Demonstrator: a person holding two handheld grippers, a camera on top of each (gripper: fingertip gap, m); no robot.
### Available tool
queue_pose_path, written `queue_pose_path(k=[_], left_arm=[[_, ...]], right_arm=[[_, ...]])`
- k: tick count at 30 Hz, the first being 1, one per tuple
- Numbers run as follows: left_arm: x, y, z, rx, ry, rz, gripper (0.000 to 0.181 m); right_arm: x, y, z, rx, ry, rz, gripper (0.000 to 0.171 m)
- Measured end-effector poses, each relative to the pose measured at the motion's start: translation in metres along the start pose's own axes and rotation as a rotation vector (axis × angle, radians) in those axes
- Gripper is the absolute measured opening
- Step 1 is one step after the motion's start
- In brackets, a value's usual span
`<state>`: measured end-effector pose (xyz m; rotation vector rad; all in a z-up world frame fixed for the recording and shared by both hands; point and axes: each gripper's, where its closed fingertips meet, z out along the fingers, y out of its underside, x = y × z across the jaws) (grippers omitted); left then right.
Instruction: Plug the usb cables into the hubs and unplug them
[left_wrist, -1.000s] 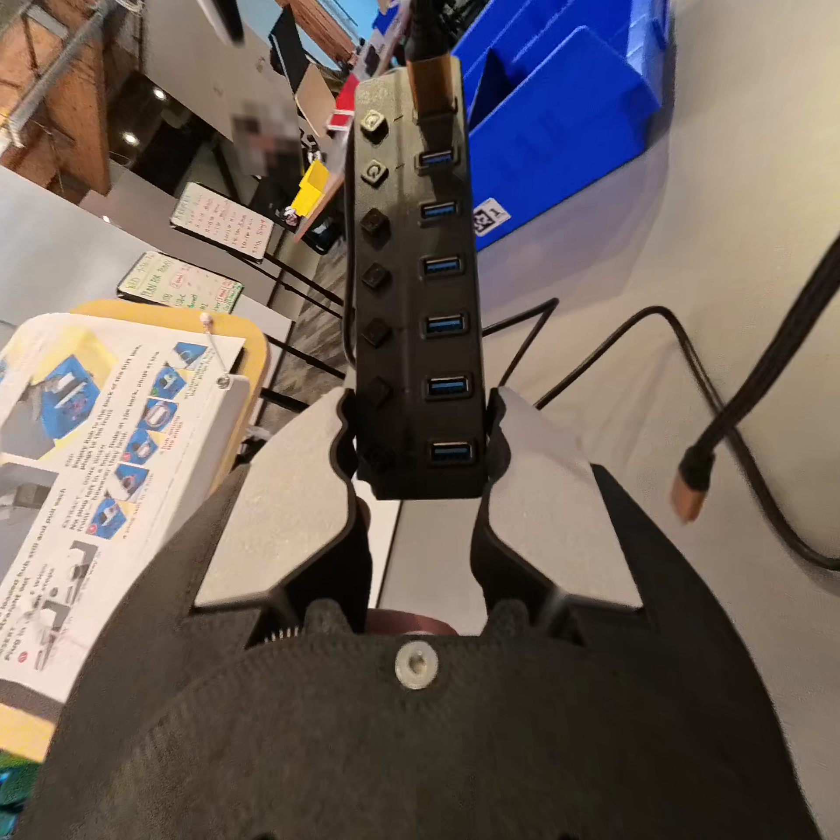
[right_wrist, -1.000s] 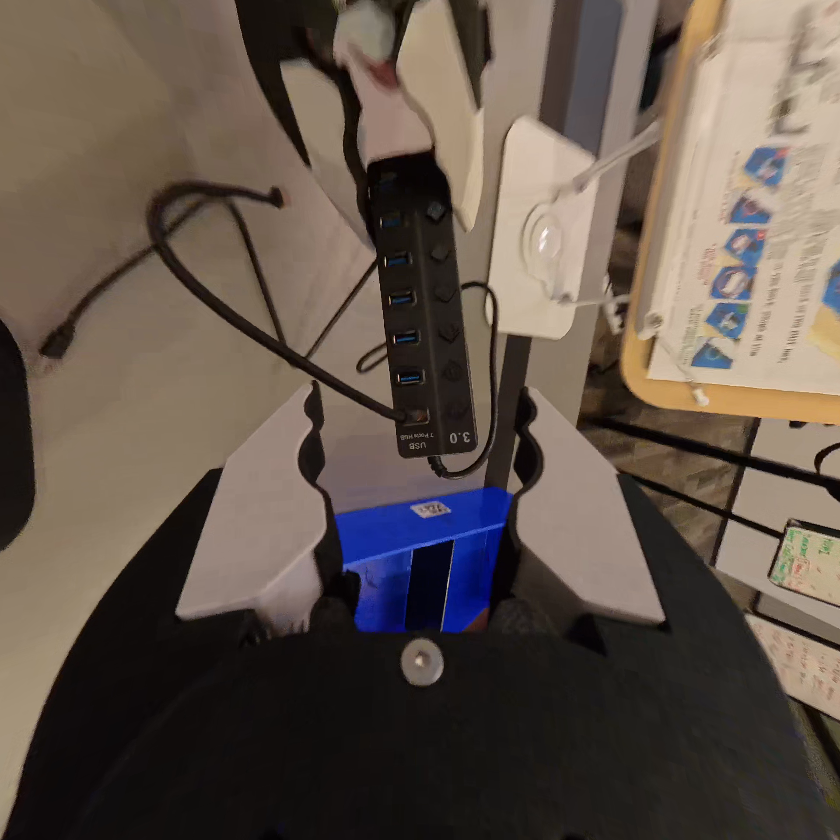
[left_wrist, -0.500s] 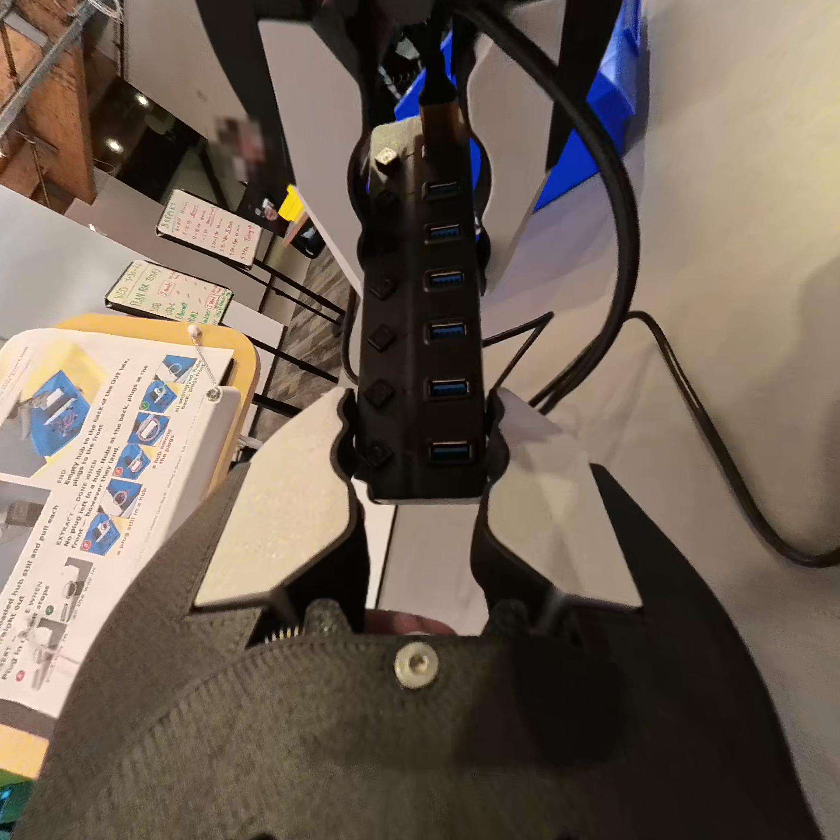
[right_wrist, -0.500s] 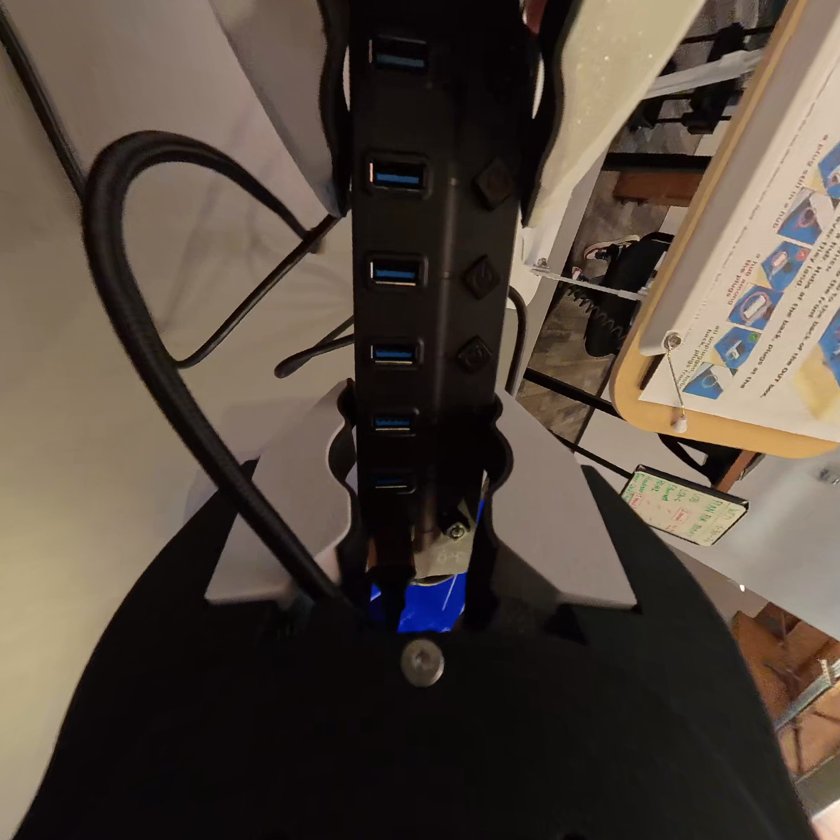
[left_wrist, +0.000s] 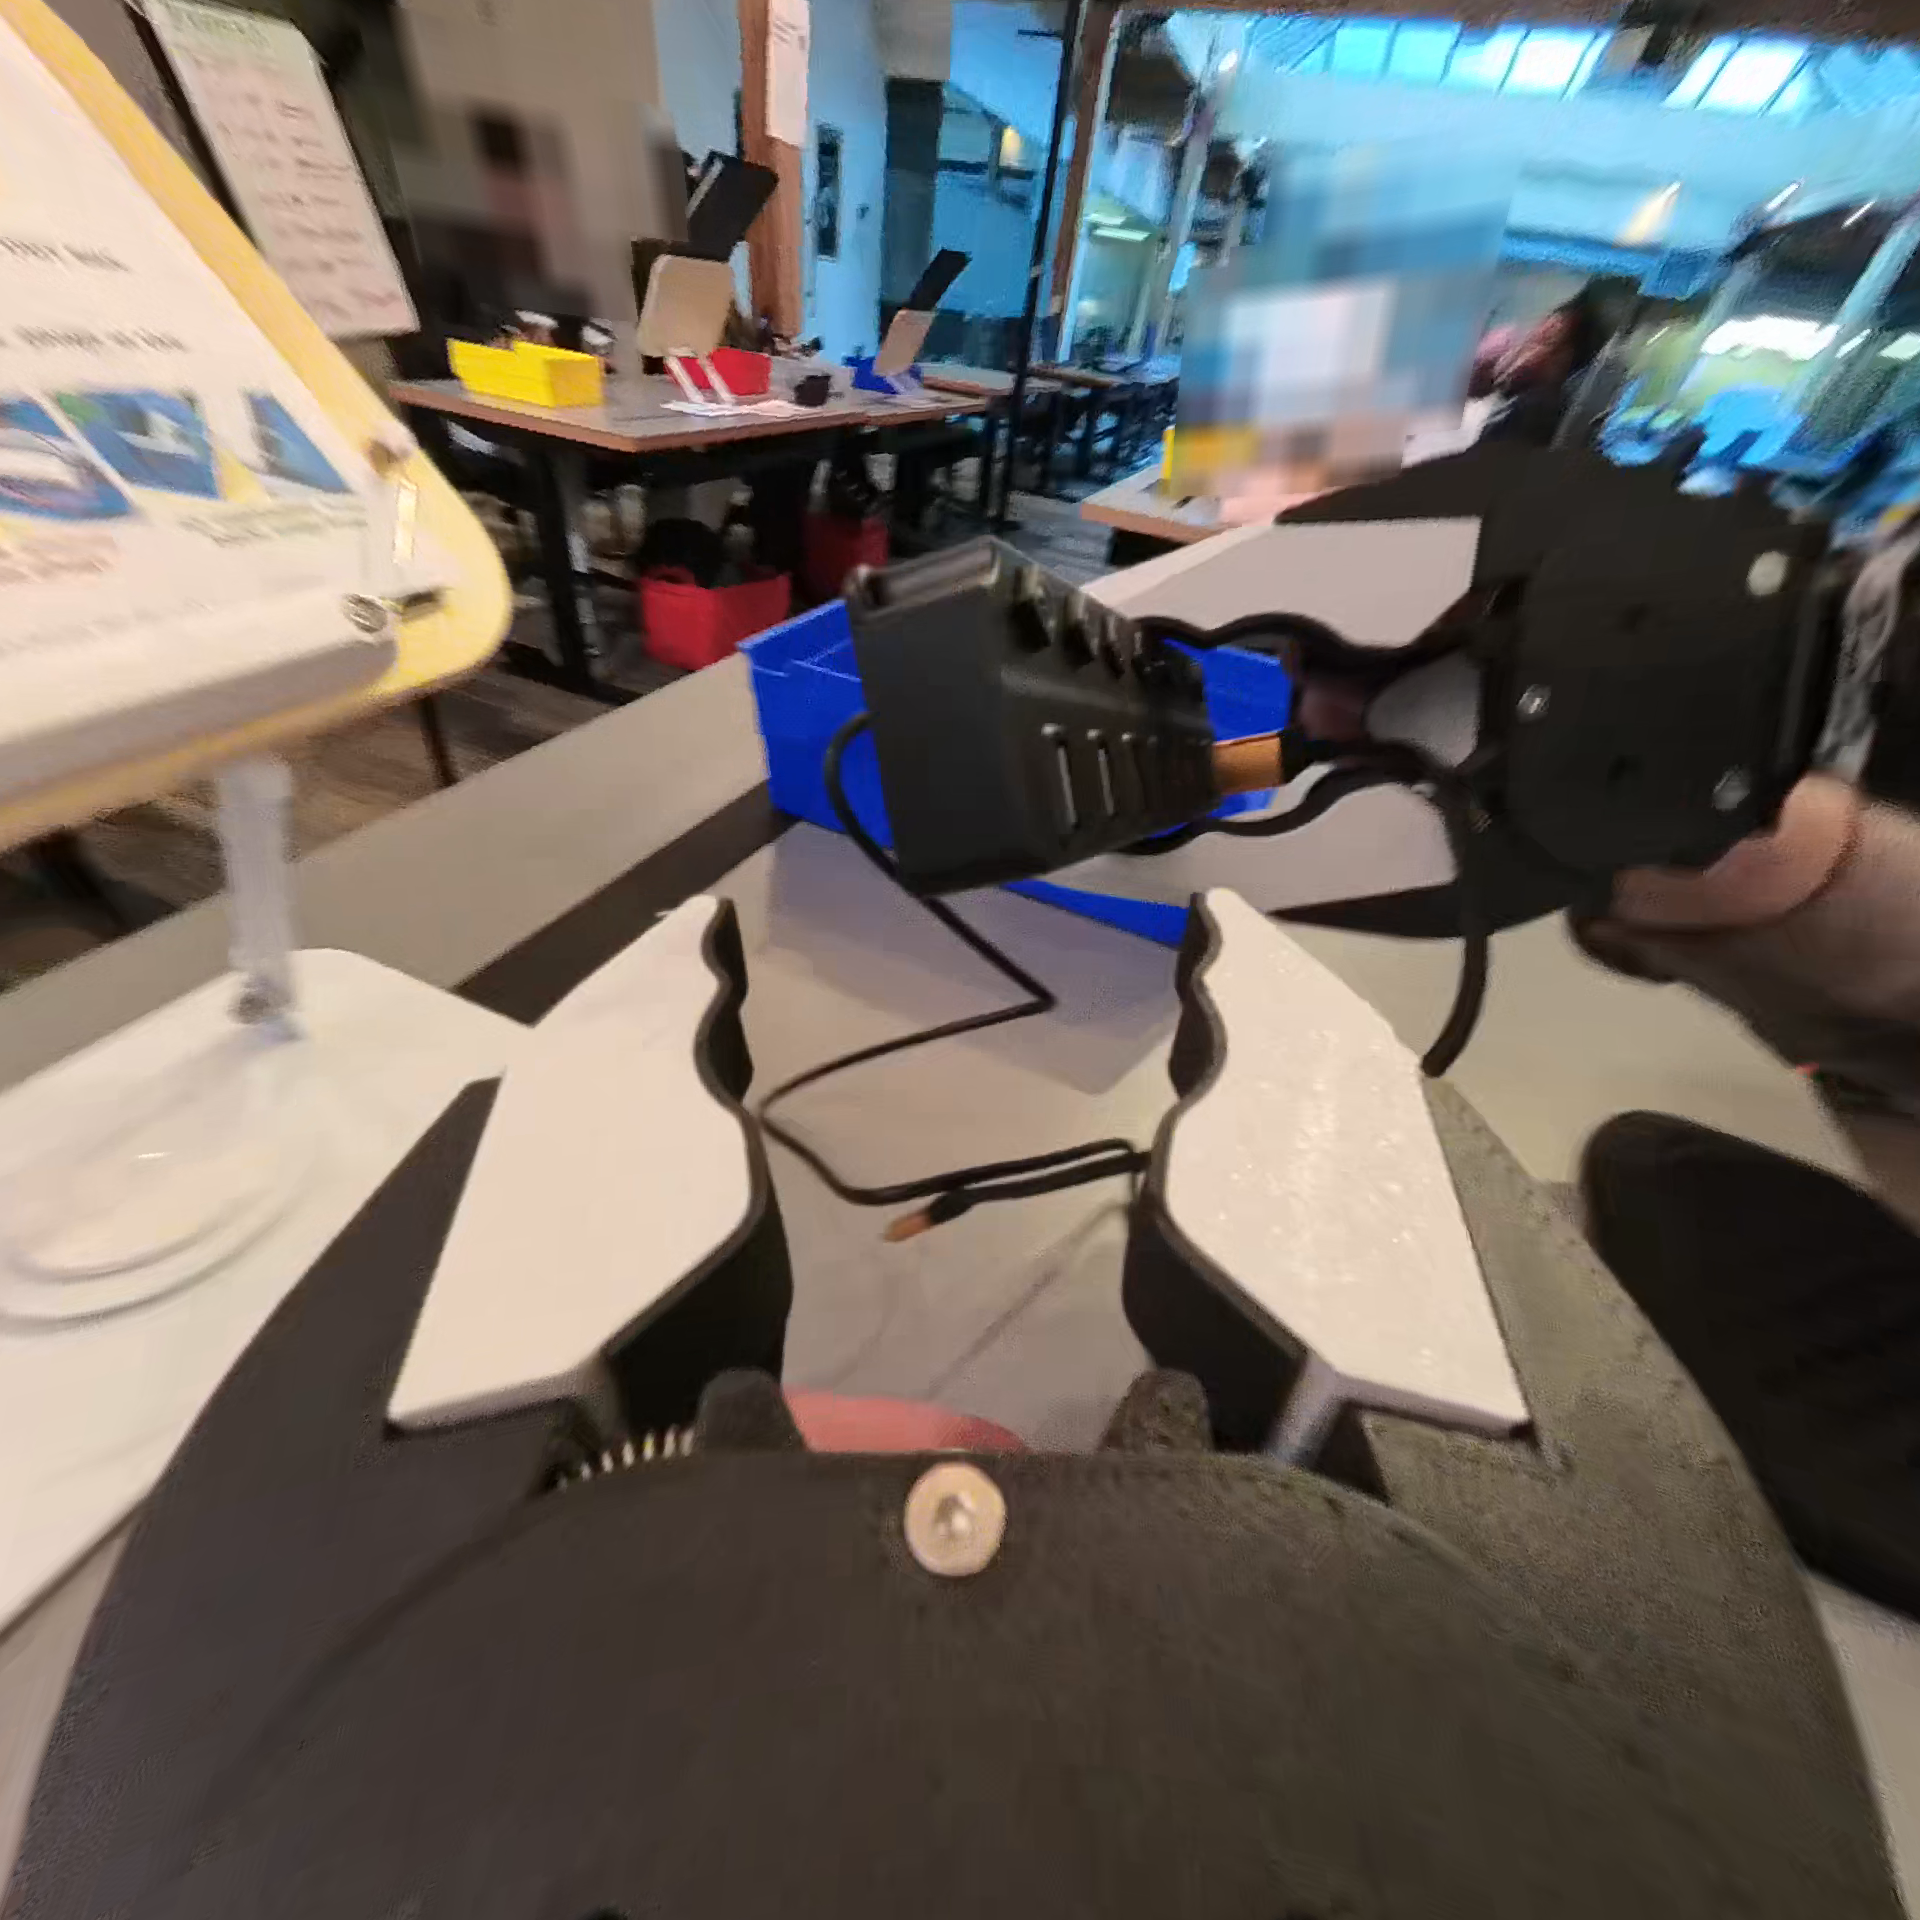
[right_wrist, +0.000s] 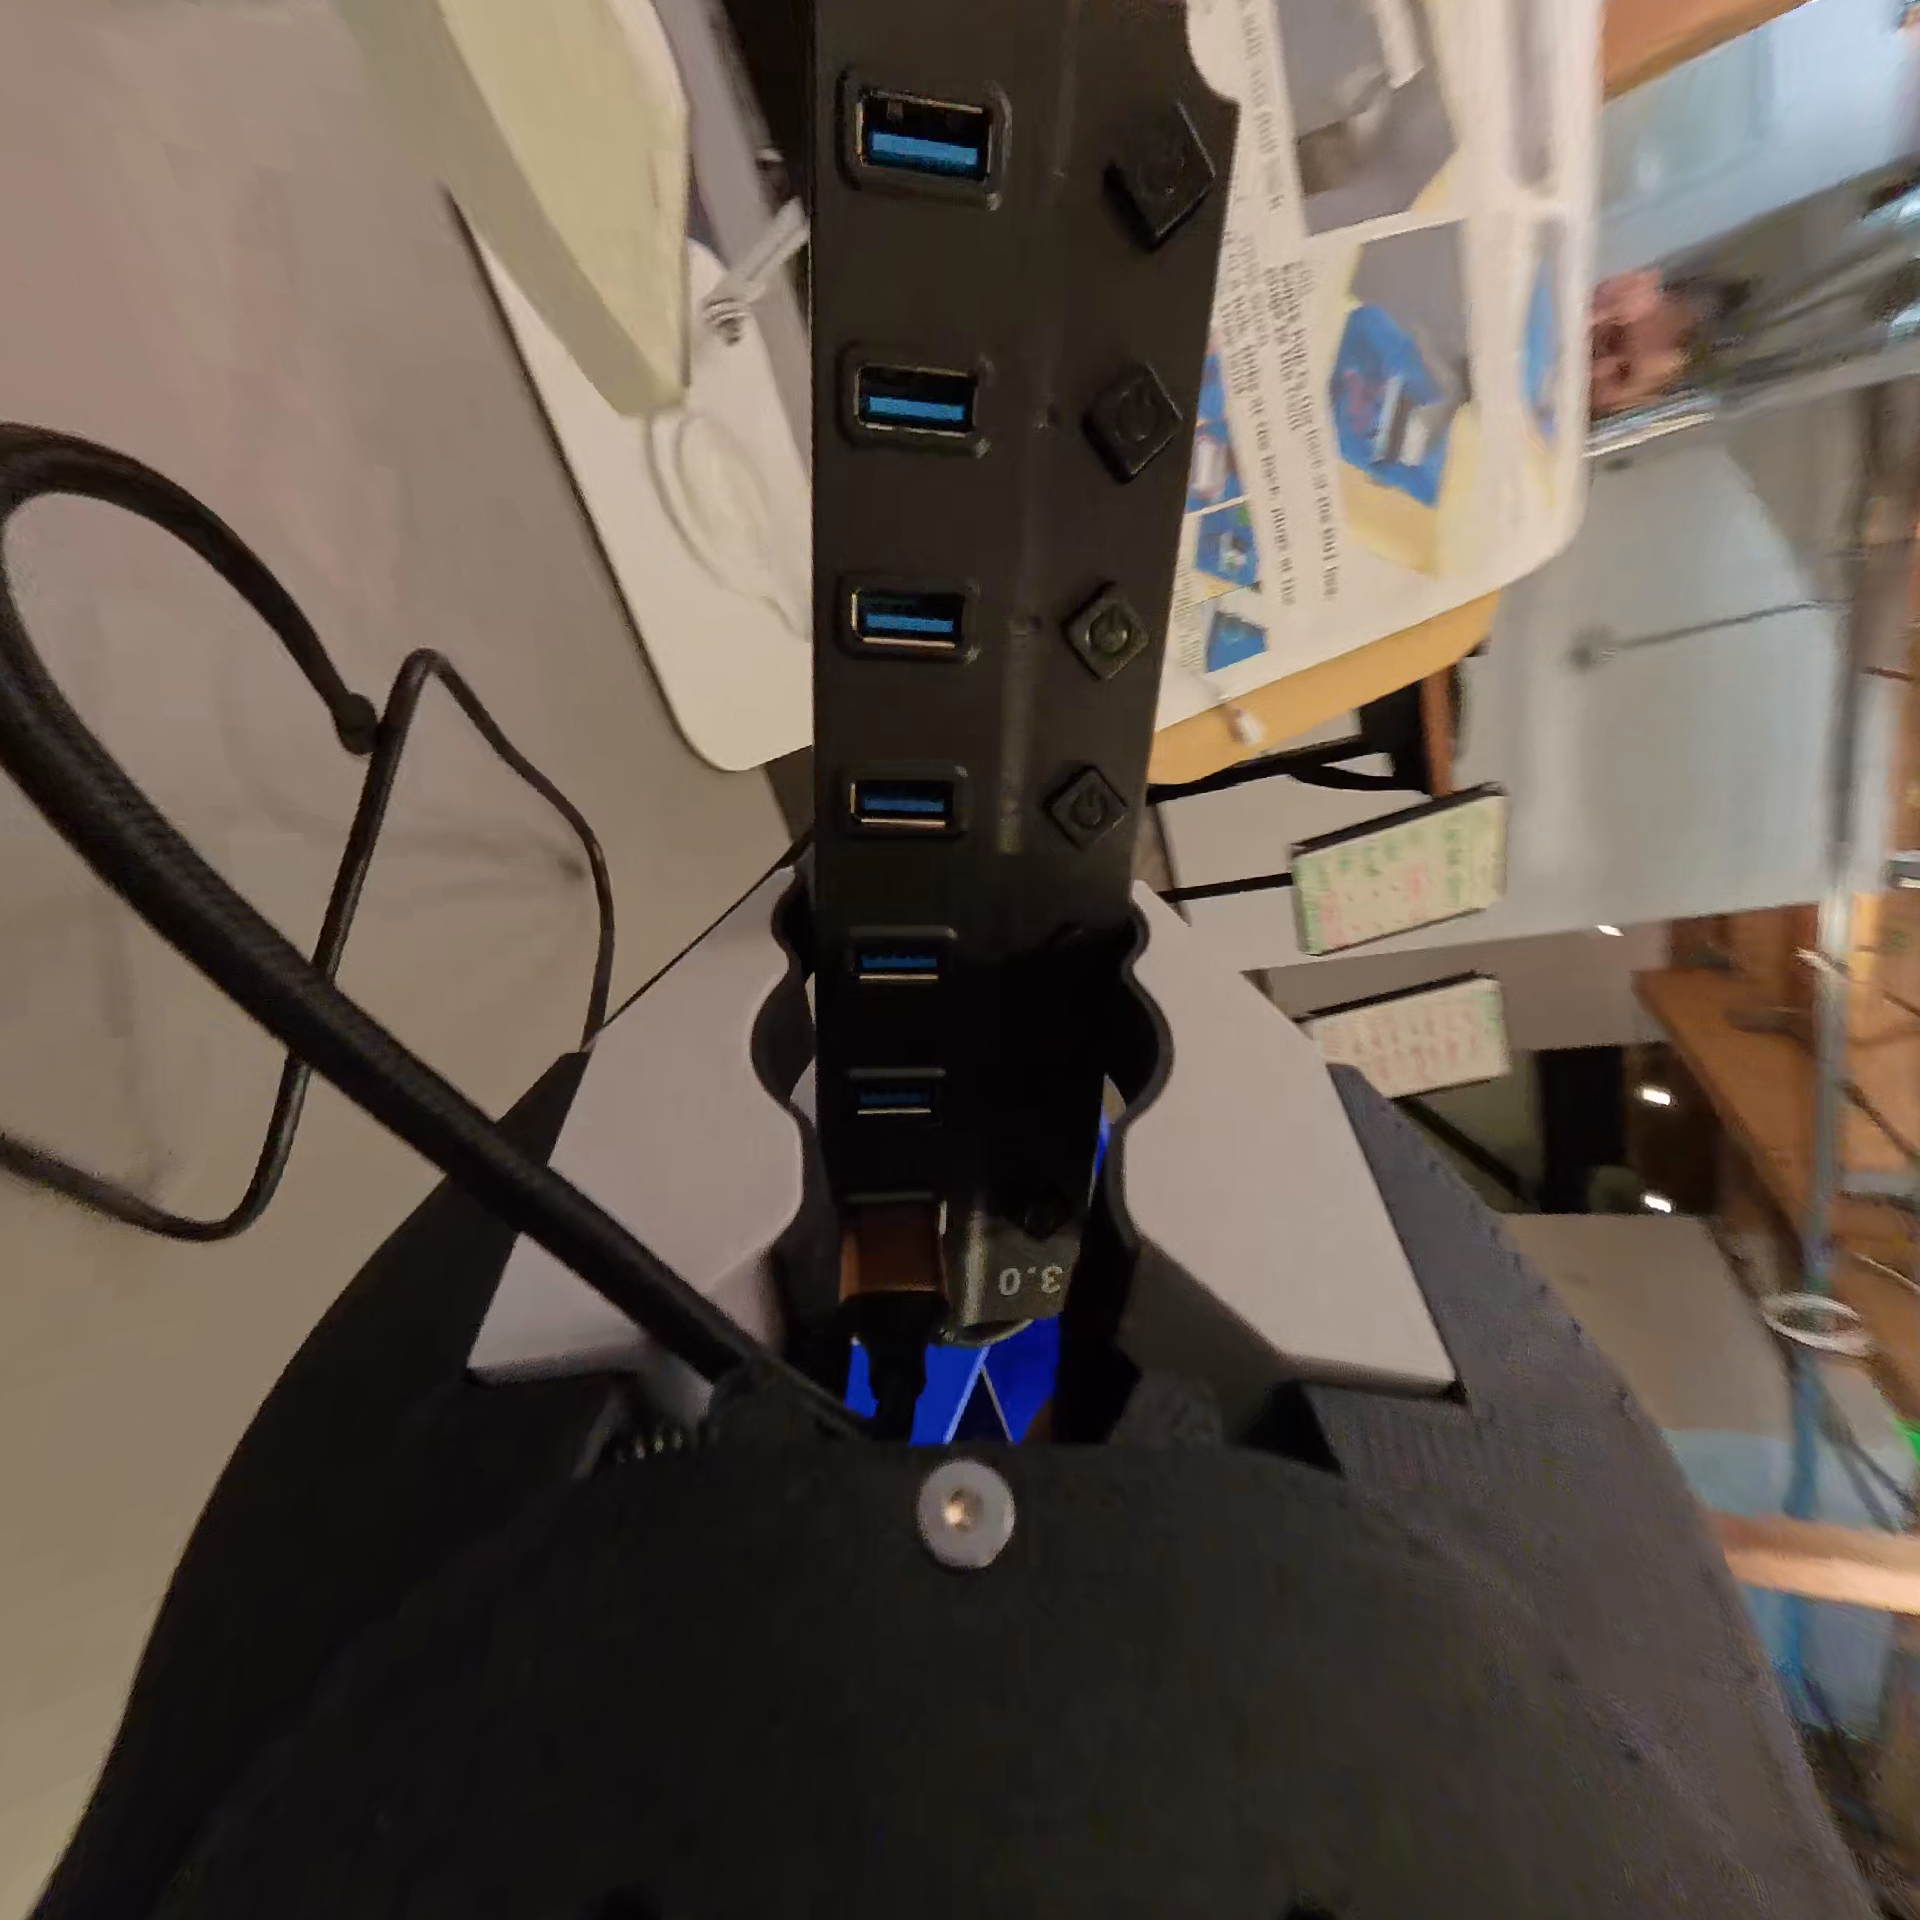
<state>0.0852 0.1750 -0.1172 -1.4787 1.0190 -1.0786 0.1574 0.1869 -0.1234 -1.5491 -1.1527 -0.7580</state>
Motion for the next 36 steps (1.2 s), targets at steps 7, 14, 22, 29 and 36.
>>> queue_pose_path(k=[7,14,22,29,36], left_arm=[[0.017,-0.010,-0.002,0.146,0.117,-0.150,0.043],[0.027,-0.013,-0.008,0.105,0.148,-0.002,0.026],[0.020,-0.016,-0.021,0.032,0.129,0.181,0.025],[0.035,-0.007,-0.020,-0.037,0.186,0.266,0.026],[0.060,-0.001,-0.019,-0.070,0.253,0.362,0.026]], right_arm=[[-0.008,-0.035,-0.006,0.056,0.261,-0.131,0.053],[-0.035,-0.030,-0.007,0.073,0.020,-0.197,0.070],[-0.056,-0.012,-0.068,0.144,-0.483,-0.178,0.063],[-0.035,-0.049,-0.082,0.326,-0.658,0.098,0.067],[-0.075,-0.071,-0.037,0.342,-0.727,0.120,0.046]])
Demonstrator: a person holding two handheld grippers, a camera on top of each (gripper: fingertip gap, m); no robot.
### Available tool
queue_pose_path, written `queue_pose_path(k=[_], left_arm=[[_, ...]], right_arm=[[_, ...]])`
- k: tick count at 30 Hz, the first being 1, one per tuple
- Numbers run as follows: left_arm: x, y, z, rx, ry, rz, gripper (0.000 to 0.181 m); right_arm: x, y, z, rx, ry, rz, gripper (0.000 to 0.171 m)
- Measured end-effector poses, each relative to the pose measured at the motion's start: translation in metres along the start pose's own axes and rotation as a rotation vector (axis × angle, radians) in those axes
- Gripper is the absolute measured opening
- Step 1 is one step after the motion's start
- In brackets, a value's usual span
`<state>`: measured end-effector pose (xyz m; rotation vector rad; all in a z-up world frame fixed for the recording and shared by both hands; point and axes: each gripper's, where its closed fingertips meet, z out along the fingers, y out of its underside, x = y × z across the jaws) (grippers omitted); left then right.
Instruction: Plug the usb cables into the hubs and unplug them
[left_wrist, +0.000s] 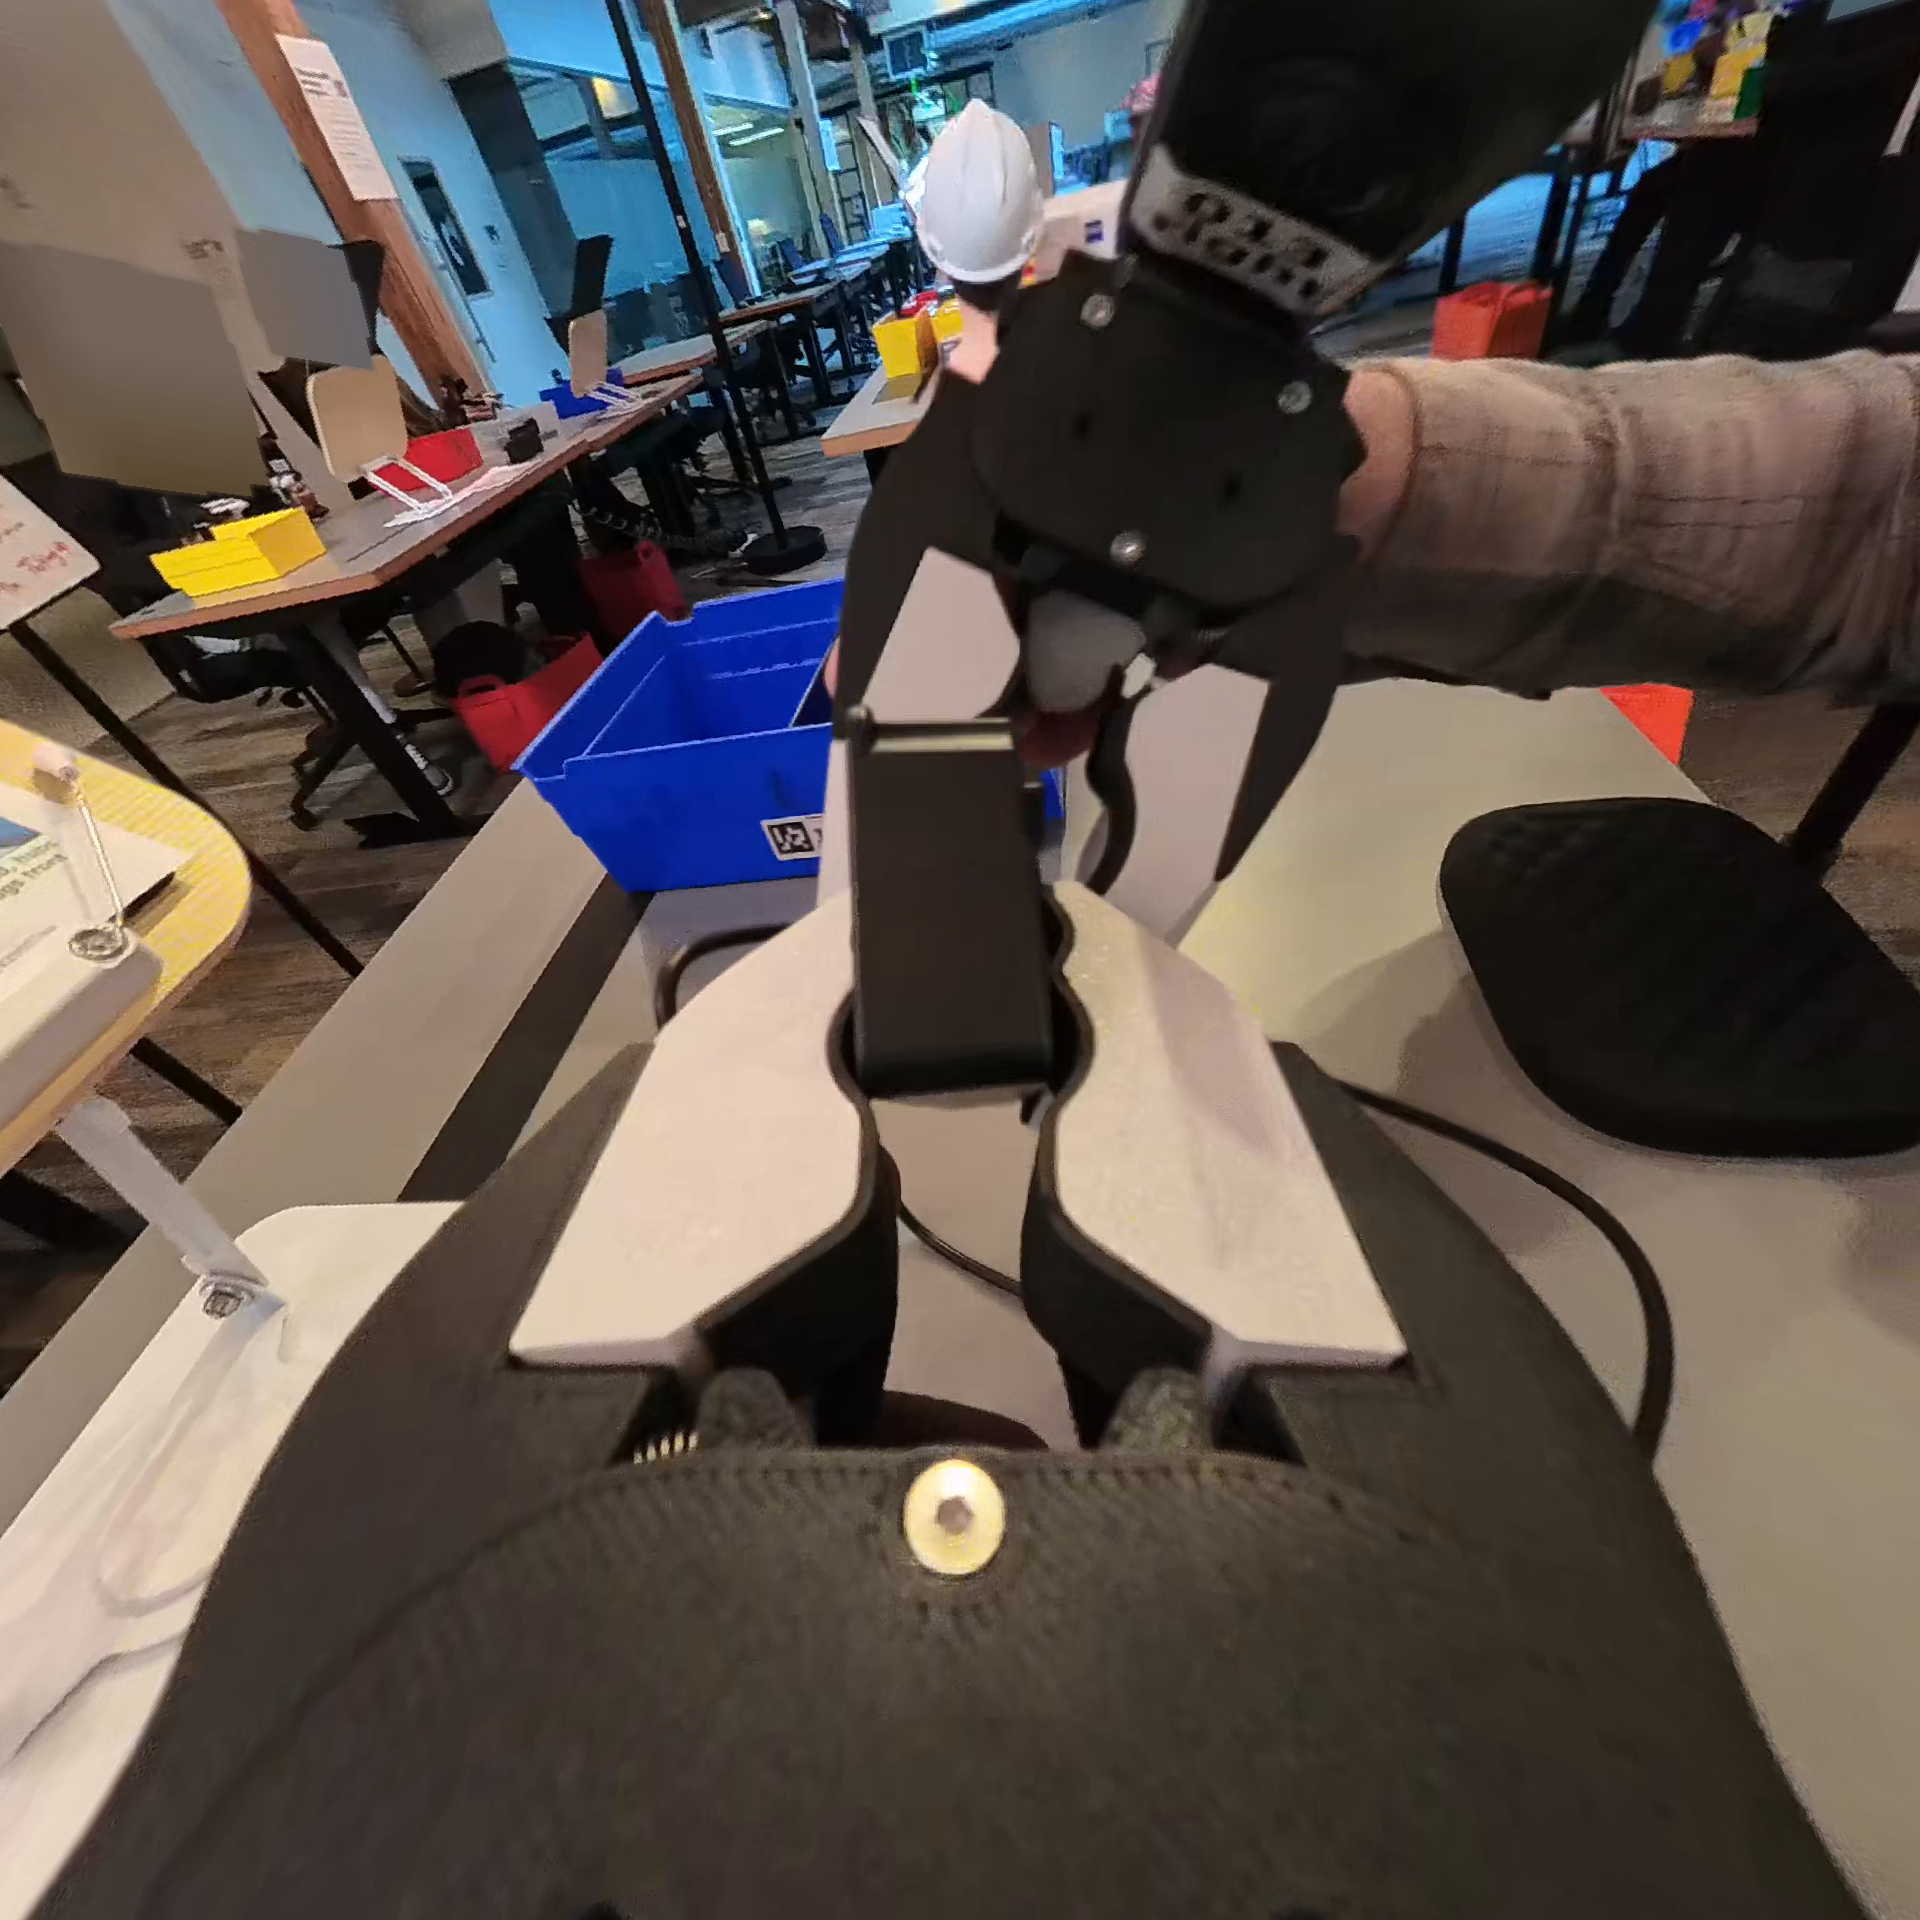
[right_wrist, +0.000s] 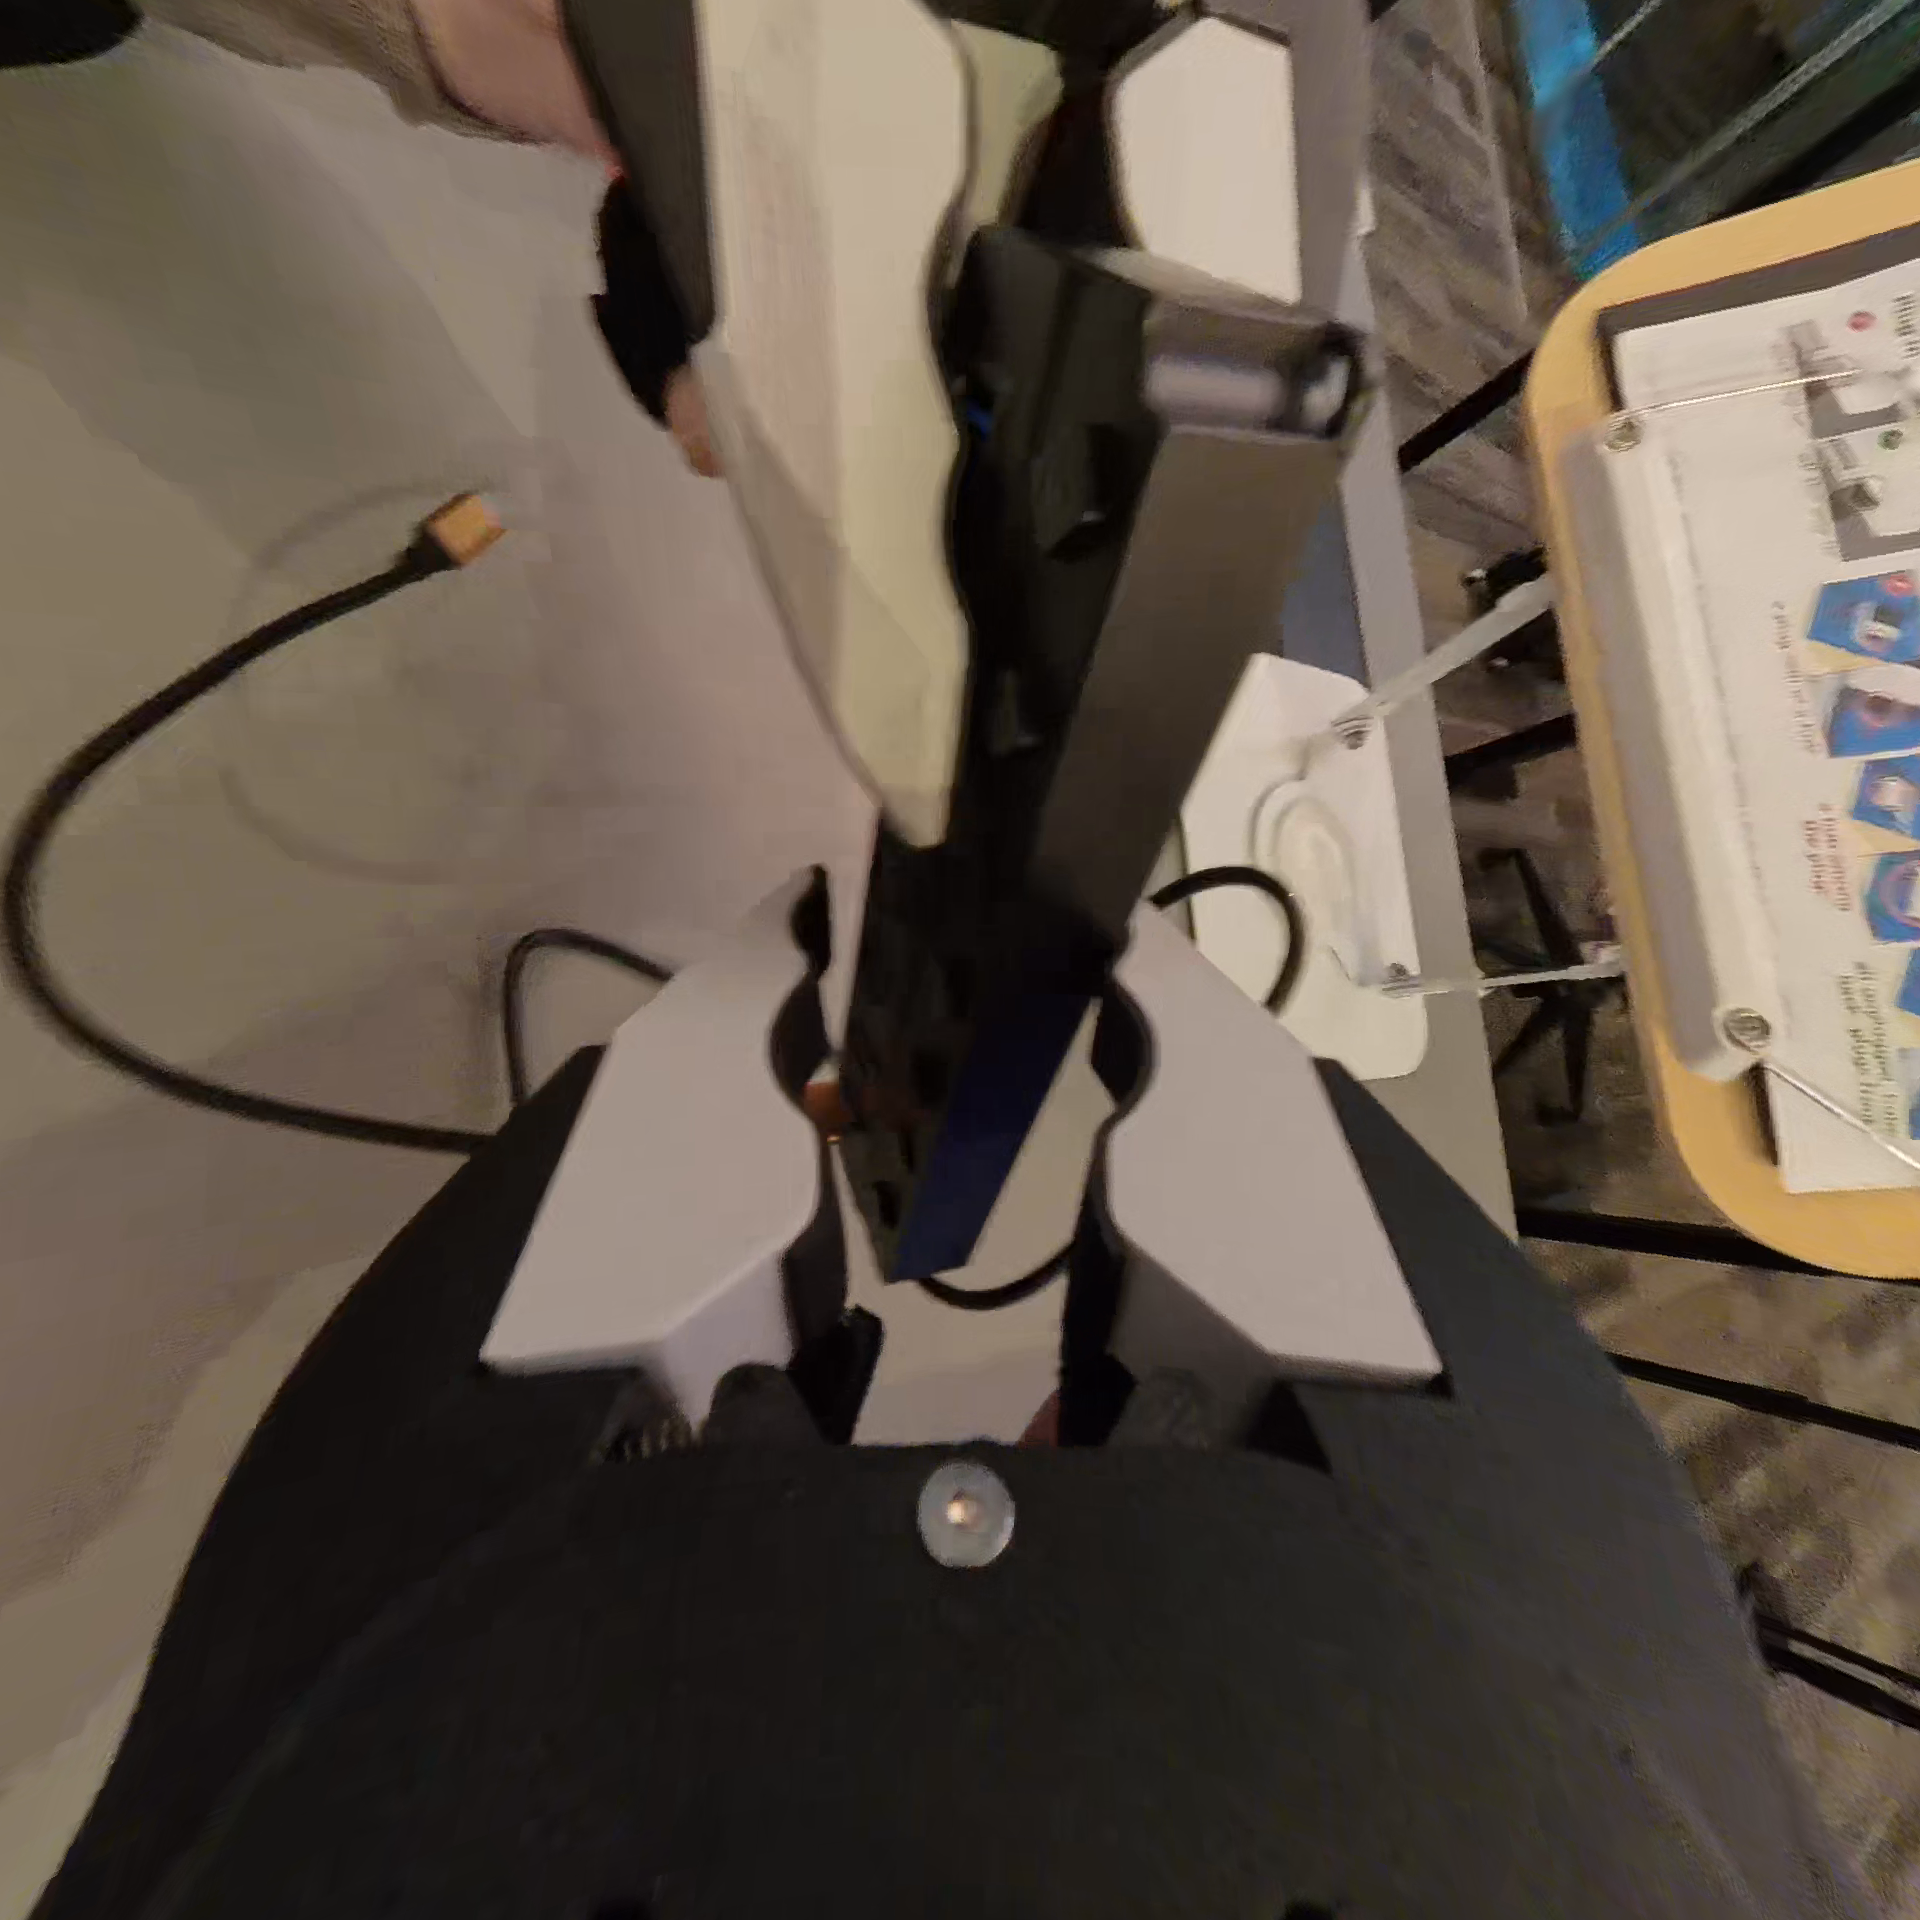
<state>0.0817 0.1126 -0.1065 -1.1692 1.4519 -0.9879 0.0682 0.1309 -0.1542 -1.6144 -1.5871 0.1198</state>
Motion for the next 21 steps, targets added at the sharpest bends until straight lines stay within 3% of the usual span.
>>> queue_pose_path(k=[6,12,16,21], left_arm=[[-0.003,-0.005,0.000,-0.009,-0.042,0.031,0.034],[-0.036,-0.014,-0.030,0.003,-0.148,0.007,0.057],[-0.054,0.040,-0.043,-0.266,-0.150,-0.091,0.076],[-0.043,0.104,-0.030,-0.456,-0.033,-0.281,0.074]], right_arm=[[0.006,-0.004,-0.006,0.071,0.010,0.059,0.023],[0.018,-0.003,-0.027,0.138,0.052,0.125,0.021],[0.024,-0.004,-0.039,0.178,0.100,0.142,0.021],[0.024,-0.004,-0.045,0.211,0.118,0.160,0.021]])
